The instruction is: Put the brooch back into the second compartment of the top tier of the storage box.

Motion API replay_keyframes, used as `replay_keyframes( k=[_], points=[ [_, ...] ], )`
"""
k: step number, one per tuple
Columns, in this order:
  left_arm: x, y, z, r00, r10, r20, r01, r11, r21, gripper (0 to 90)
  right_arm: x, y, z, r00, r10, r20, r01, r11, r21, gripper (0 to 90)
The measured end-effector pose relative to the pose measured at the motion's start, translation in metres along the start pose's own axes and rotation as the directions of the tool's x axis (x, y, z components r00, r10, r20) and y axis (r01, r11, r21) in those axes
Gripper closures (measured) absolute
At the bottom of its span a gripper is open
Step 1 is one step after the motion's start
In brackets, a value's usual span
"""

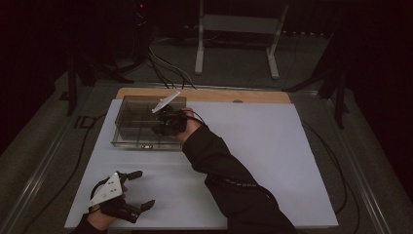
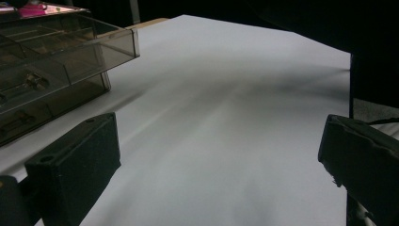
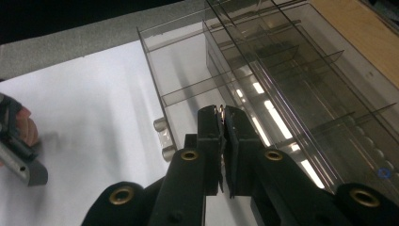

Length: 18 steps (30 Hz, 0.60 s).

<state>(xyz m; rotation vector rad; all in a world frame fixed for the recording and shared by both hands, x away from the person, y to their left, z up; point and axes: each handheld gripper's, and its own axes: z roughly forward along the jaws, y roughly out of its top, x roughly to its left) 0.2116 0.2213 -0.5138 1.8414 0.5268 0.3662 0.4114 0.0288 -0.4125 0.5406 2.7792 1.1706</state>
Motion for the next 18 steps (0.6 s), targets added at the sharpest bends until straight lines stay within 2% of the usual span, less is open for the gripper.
replay_keyframes(
  k=[1,2,7,11,18],
  points=[
    [0.000,0.000,0.000,1.0000,0.001,-0.001,-0.001,1.0000,-0.001,0.6,-0.001,0.000,0.001,0.9998,0.014,-0.014,-0.014,1.000,-0.008,86.0],
    [0.000,0.000,0.000,1.0000,-0.001,-0.001,0.001,1.0000,-0.005,0.6,-0.002,0.000,0.003,0.9997,0.024,-0.006,-0.025,1.000,-0.009,86.0],
    [0.000,0.001,-0.001,1.0000,-0.004,0.000,0.004,0.9999,-0.009,0.6,-0.002,0.000,0.014,0.9993,0.031,0.020,-0.031,1.000,0.002,85.9],
    [0.000,0.000,-0.001,1.0000,-0.001,0.000,0.001,1.0000,-0.006,0.6,-0.002,0.004,0.022,0.9988,0.046,0.014,-0.046,0.999,0.005,85.8],
    [0.000,0.000,-0.001,1.0000,-0.003,0.004,0.003,0.9999,-0.010,0.6,0.002,0.010,0.037,0.9993,0.029,0.021,-0.030,0.999,0.044,85.7]
  ],
)
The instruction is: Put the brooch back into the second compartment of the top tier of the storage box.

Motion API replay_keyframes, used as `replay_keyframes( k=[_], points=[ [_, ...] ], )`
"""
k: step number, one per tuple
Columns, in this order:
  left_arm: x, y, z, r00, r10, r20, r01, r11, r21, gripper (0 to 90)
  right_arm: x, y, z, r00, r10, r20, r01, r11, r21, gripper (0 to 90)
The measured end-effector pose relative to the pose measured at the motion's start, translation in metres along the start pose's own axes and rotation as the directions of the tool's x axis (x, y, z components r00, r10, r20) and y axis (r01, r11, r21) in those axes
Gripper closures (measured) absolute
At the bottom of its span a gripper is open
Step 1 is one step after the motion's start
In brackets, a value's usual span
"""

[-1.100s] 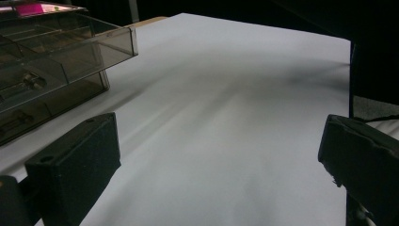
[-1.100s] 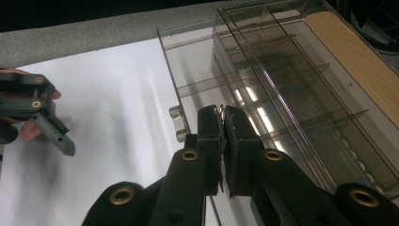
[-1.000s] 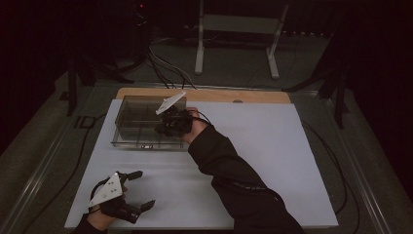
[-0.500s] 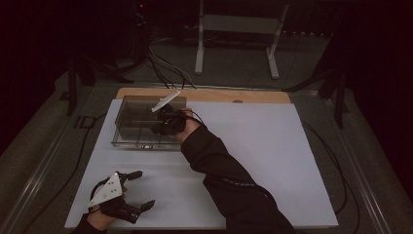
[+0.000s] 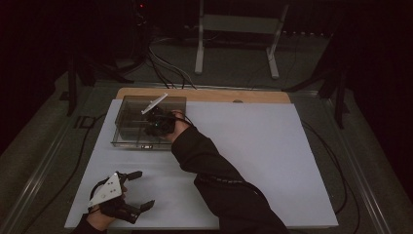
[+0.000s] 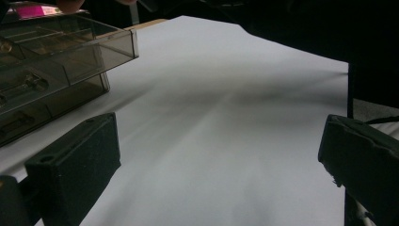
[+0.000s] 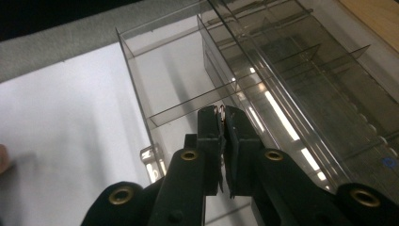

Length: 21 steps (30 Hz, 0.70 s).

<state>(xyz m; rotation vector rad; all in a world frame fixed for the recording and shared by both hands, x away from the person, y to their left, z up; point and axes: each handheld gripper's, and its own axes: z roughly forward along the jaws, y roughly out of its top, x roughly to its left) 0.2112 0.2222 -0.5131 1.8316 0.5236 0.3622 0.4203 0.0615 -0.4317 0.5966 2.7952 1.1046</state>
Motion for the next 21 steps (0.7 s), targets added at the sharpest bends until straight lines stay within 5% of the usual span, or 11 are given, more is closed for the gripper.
replay_keyframes(
  k=[7,17,21],
  points=[
    [0.000,0.000,0.000,1.0000,-0.005,-0.002,0.005,1.0000,-0.006,0.6,0.002,0.006,0.007,0.9997,-0.002,0.023,0.002,1.000,0.006,84.6],
    [0.000,0.000,0.000,1.0000,-0.003,-0.002,0.003,1.0000,-0.004,0.6,0.005,0.008,-0.004,0.9989,-0.002,0.048,0.004,0.999,-0.044,52.2],
    [0.000,0.000,0.000,1.0000,-0.002,-0.003,0.002,1.0000,0.000,0.6,0.007,0.008,-0.011,0.9993,0.019,0.033,-0.017,0.998,-0.068,46.4]
  ],
)
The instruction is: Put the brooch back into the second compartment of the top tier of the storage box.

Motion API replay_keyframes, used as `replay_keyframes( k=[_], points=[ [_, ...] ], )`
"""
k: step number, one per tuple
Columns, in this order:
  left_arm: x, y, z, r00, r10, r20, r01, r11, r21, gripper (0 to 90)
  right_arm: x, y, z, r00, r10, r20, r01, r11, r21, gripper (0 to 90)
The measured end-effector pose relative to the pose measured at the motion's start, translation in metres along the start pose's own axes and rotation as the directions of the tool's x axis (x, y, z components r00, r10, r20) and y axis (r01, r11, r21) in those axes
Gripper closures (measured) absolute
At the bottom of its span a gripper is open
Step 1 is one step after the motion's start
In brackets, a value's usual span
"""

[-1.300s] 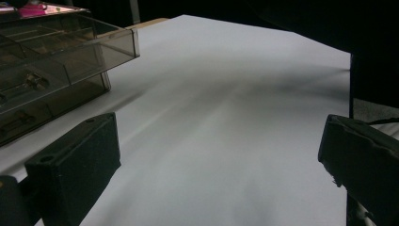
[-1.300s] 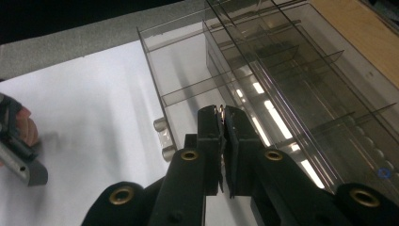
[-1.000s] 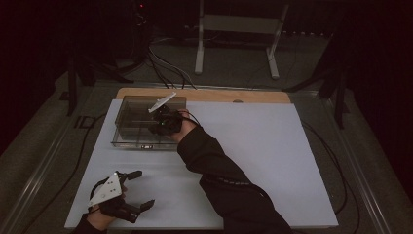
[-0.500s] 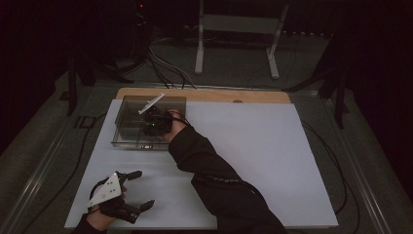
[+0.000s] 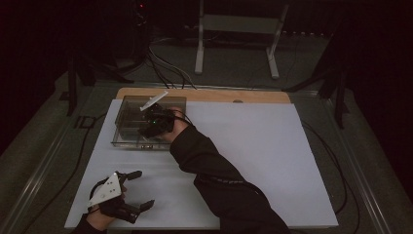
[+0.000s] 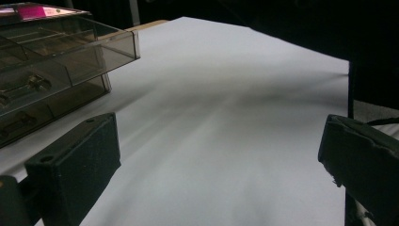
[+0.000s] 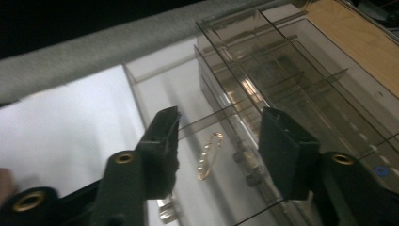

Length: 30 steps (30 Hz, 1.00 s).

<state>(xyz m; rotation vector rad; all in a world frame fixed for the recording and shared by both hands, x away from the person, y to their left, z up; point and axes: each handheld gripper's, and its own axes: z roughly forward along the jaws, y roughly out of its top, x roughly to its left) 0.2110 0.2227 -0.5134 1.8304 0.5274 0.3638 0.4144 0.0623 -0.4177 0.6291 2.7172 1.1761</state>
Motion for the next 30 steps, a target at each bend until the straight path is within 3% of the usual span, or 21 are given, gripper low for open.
replay_keyframes(
  k=[6,14,17,19,23,25,30],
  points=[
    [0.000,0.000,0.001,1.0000,0.005,-0.002,-0.005,1.0000,0.004,0.6,0.003,-0.001,-0.013,0.9997,0.024,-0.010,-0.024,0.999,-0.023,36.1],
    [0.000,0.000,0.001,1.0000,0.000,-0.006,0.000,1.0000,0.003,0.6,0.010,-0.003,-0.032,0.9995,0.011,0.029,-0.009,0.999,-0.053,17.6],
    [0.000,0.000,0.001,1.0000,0.003,-0.008,-0.003,1.0000,0.007,0.6,0.010,-0.005,-0.040,0.9997,0.012,0.022,-0.010,0.997,-0.078,11.8],
    [0.000,0.000,0.001,1.0000,0.002,-0.007,-0.002,1.0000,0.004,0.6,0.010,-0.009,-0.047,0.9999,-0.009,0.008,0.009,0.997,-0.078,2.8],
    [0.000,0.000,0.001,0.9999,0.004,-0.009,-0.004,1.0000,0.006,0.6,0.010,-0.013,-0.053,0.9995,-0.027,0.019,0.028,0.996,-0.081,2.7],
    [0.000,0.000,0.001,0.9999,0.003,-0.010,-0.003,1.0000,0.003,0.6,0.009,-0.016,-0.058,0.9992,-0.039,-0.006,0.038,0.995,-0.095,2.6],
    [0.000,0.000,0.000,0.9999,0.004,-0.010,-0.003,1.0000,0.005,0.6,0.007,-0.022,-0.072,0.9996,-0.027,-0.003,0.026,0.993,-0.119,0.0]
  ],
)
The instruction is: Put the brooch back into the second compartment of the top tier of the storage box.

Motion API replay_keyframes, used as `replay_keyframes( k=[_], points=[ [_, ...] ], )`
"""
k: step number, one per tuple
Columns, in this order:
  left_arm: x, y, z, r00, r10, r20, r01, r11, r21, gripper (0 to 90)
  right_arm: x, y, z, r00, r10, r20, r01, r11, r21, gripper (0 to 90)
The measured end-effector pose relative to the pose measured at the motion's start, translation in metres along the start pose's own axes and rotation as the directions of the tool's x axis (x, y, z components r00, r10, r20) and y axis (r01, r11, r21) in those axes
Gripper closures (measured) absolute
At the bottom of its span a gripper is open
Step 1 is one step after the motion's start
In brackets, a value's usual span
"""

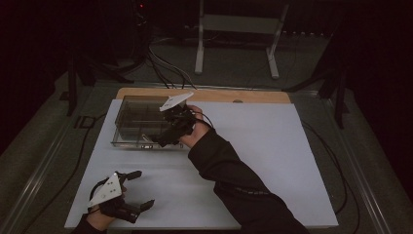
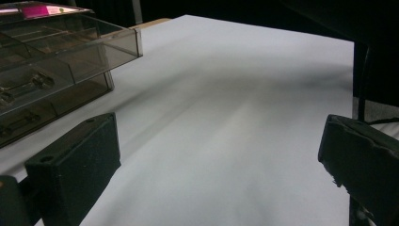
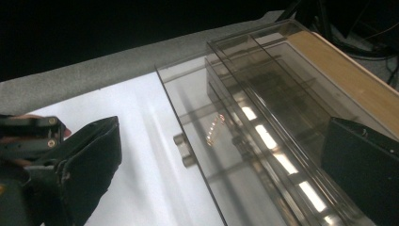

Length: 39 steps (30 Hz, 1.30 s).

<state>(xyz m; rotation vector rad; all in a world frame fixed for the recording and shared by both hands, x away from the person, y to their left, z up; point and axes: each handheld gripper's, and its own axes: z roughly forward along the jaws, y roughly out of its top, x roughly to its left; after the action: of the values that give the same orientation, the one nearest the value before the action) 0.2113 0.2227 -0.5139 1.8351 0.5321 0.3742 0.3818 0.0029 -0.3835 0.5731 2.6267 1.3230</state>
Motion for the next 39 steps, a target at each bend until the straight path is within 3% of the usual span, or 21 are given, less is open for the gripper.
replay_keyframes(
  k=[6,8,9,22,39],
  points=[
    [0.000,0.001,0.001,1.0000,0.003,0.001,-0.003,1.0000,-0.004,0.6,-0.010,-0.012,-0.025,0.9996,-0.007,0.029,0.008,0.999,-0.035,0.0],
    [0.000,0.001,0.001,1.0000,0.000,0.001,0.000,1.0000,-0.003,0.6,-0.010,-0.012,-0.025,0.9996,-0.007,0.029,0.008,0.999,-0.035,0.0],
    [0.000,0.000,0.000,1.0000,-0.001,-0.002,0.001,1.0000,-0.001,0.6,-0.015,-0.020,-0.036,0.9992,-0.001,0.041,0.003,0.999,-0.043,0.0],
    [-0.001,0.000,0.001,1.0000,-0.002,-0.004,0.002,1.0000,0.004,0.6,-0.030,-0.054,-0.079,0.9947,0.019,0.101,-0.011,0.997,-0.076,0.0],
    [-0.002,-0.001,-0.002,1.0000,0.001,-0.010,-0.001,1.0000,0.005,0.6,-0.034,-0.109,-0.101,0.9917,0.048,0.119,-0.034,0.993,-0.115,0.0]
  ],
)
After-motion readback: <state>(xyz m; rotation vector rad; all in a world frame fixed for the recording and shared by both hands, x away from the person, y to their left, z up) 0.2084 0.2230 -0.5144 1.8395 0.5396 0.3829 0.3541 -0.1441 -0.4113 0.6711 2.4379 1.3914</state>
